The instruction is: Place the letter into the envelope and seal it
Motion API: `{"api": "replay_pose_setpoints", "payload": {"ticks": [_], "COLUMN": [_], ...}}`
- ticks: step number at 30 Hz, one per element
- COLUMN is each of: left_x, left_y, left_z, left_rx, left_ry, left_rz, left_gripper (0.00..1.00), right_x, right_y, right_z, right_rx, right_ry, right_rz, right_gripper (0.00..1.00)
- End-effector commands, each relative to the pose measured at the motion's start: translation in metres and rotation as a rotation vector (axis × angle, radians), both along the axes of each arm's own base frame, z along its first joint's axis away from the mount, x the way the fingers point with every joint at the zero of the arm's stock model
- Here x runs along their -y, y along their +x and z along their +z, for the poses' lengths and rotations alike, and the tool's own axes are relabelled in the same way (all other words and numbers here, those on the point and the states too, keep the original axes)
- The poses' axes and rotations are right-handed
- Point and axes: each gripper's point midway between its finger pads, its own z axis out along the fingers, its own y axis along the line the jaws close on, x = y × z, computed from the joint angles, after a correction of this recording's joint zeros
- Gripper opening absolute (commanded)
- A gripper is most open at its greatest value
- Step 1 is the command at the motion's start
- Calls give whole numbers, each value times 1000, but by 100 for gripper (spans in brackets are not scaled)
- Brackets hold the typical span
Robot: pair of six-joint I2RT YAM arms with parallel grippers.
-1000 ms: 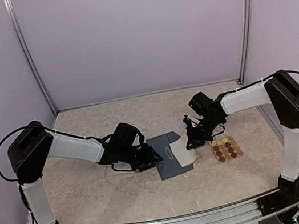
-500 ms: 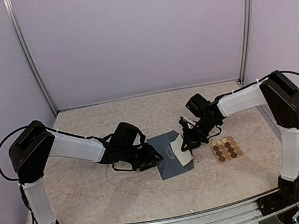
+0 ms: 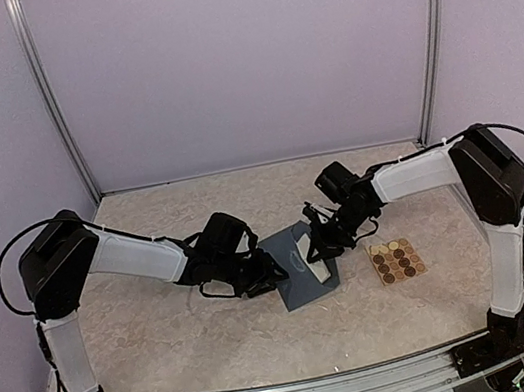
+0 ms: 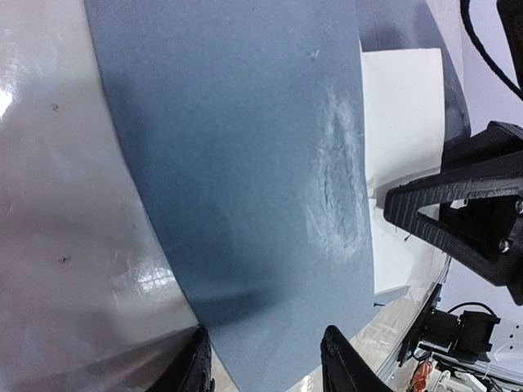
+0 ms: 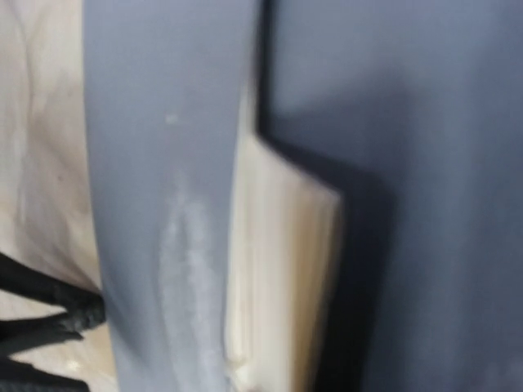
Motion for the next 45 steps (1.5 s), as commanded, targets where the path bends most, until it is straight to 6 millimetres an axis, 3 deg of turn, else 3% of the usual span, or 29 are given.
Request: {"api": "replay_pose_setpoints", "payload": {"ticks": [1,5,10,21,28,35,45], "left_x": [-20,-24,-27,-15,-11,-11,-11], "left_y": [-2,7,18,22,21,20,18], "left_z": [-14,7,24,7,-8,-17,-22], "left_rx": [-10,25,52,29,10,-1,-9], "left_ry": [107,91,64,60,72,81,85], "left_rz": [27,51,74,49,41,40,31], "left_gripper": [43,44,46,46,46,45,43], "right_x": [6,15,28,18,15,12,-11], "right_y": [7,10,10,12,11,8,1], "right_z": [18,35,43,23,0,-10,-14], "right_rx": [71,122,166,133,97,77,67], "right_ry": [-64,-104,-172,-168,-207,-213,-195], "right_rz": [9,16,25,36,40,51,104], "right_gripper": [21,43,52,50,50,50,49]}}
